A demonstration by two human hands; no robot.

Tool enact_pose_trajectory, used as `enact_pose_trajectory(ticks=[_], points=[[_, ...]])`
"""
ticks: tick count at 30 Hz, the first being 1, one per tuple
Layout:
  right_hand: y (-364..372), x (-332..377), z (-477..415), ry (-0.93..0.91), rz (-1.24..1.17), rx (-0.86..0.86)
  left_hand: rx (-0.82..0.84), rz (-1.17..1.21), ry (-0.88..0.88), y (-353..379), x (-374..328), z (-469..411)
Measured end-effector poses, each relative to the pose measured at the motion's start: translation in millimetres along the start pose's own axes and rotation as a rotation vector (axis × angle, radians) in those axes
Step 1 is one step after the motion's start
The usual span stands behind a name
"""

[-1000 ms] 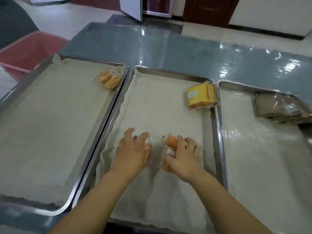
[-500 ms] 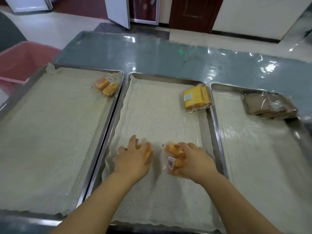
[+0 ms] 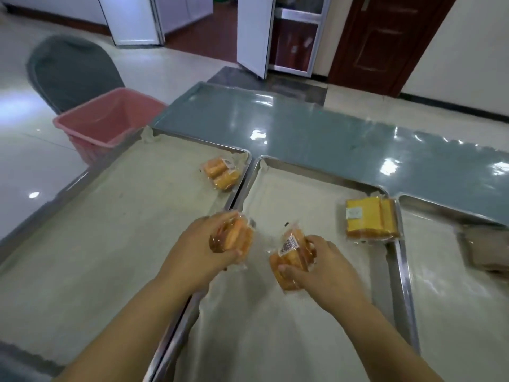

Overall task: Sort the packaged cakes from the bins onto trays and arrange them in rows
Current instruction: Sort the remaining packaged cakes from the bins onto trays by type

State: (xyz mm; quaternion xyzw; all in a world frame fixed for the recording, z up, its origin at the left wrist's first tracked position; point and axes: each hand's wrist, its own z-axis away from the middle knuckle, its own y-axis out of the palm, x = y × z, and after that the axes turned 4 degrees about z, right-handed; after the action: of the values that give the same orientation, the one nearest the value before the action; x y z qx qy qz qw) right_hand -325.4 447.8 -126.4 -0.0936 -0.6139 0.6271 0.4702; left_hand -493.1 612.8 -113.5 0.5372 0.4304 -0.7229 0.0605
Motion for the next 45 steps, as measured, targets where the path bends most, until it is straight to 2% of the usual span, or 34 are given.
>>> enact_pose_trajectory(ticks=[3, 7, 12, 18, 22, 24, 26, 30, 33, 40, 45], points=[[5, 36, -33, -0.045, -0.007, -0.042, -0.053, -0.065, 0.023, -37, 15, -30], [19, 91, -82, -0.112, -0.083, -0.078, -0.077, -0.175, -0.053, -87, 61, -79], [53, 156, -151, -0.188, -0.186, -0.049, -0.098, -0.361, -0.069, -137, 113, -150], [84, 212, -230, -0.219, -0.050, -0.030, -0.117, -0.501, 0.047, -160, 158, -238], [96, 231, -262, -0.183, -0.066, 0.019, -0.175, -0.509, 0.010, -161, 165, -274], [101, 235, -273, -0.161, -0.014, 0.049, -0.137, -0.538, -0.009, -156, 168, -284], [104, 237, -283, -0.129, 0.072, 0.083, -0.044, -0.560, 0.012, -148, 172, -287], [100, 241, -289, -0.110, 0.223, 0.121, 0.135, -0.446, 0.075, -145, 175, -280], [87, 240, -284, -0.123, 0.276, 0.140, 0.268, -0.479, 0.071, -154, 172, -270], [21, 230, -229, -0.168, 0.297, 0.167, 0.273, -0.587, 0.126, -169, 120, -229], [-19, 186, -166, -0.166, 0.424, 0.188, 0.280, -0.665, 0.174, -154, 75, -181]])
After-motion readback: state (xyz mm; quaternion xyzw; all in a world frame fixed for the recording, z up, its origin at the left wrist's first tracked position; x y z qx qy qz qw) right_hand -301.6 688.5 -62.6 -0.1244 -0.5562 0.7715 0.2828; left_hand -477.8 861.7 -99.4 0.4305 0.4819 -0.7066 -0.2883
